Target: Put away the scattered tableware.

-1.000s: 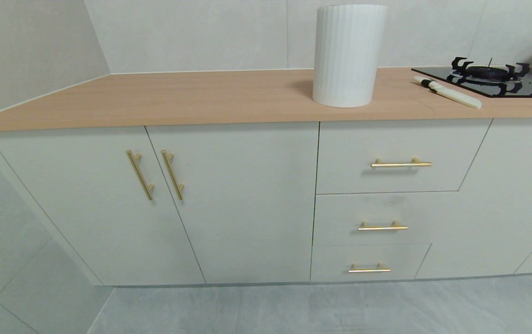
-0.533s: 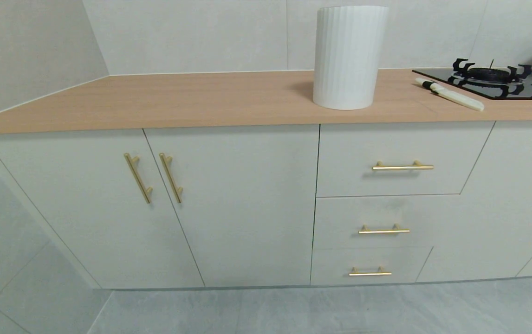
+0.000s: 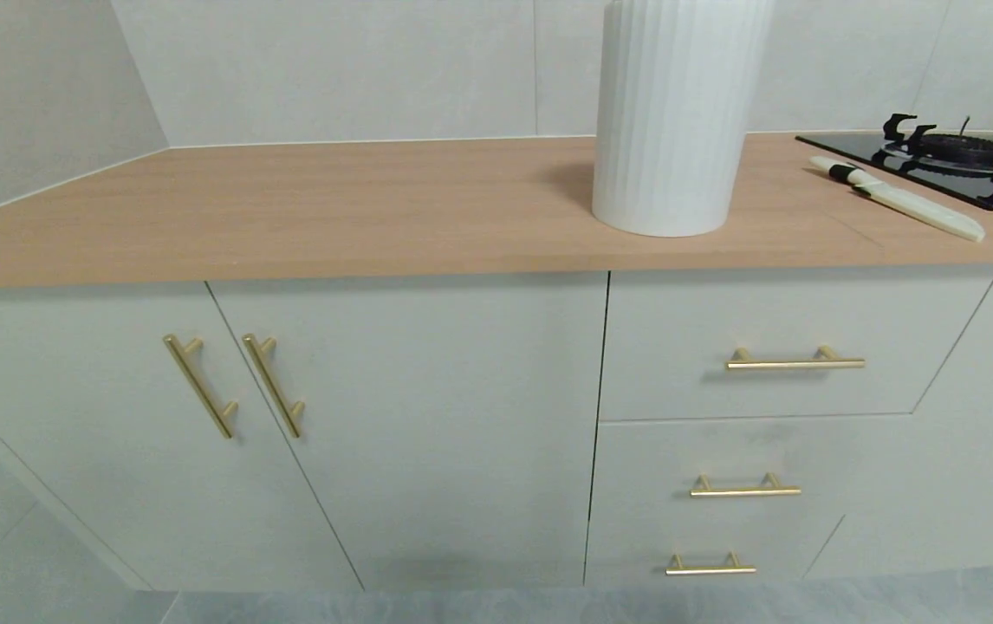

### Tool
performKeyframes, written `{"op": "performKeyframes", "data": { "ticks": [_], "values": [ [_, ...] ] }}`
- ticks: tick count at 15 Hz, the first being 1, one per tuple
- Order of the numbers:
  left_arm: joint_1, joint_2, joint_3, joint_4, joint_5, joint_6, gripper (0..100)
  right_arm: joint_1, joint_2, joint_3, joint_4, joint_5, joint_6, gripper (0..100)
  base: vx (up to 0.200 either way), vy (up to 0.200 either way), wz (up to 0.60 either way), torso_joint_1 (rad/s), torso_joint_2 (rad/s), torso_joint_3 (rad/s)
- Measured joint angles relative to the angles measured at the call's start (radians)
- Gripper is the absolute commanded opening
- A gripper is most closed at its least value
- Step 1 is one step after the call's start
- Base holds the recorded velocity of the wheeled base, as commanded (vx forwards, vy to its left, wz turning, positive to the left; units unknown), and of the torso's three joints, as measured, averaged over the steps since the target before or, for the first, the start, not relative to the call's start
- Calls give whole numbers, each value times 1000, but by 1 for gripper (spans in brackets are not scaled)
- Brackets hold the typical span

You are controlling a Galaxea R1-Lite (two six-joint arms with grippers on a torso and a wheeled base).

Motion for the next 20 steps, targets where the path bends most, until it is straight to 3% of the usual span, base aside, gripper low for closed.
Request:
{"op": "performKeyframes", "data": {
  "ticks": [7, 20],
  "values": [
    [0, 0, 0, 0, 1, -1, 100, 0, 0, 0, 0, 0, 1, 100, 200, 0, 0, 4, 2, 0],
    [0, 0, 0, 0, 0, 0, 100, 0, 1, 0, 0, 0, 3, 100, 0, -15, 0, 0, 0, 0]
  ]
}}
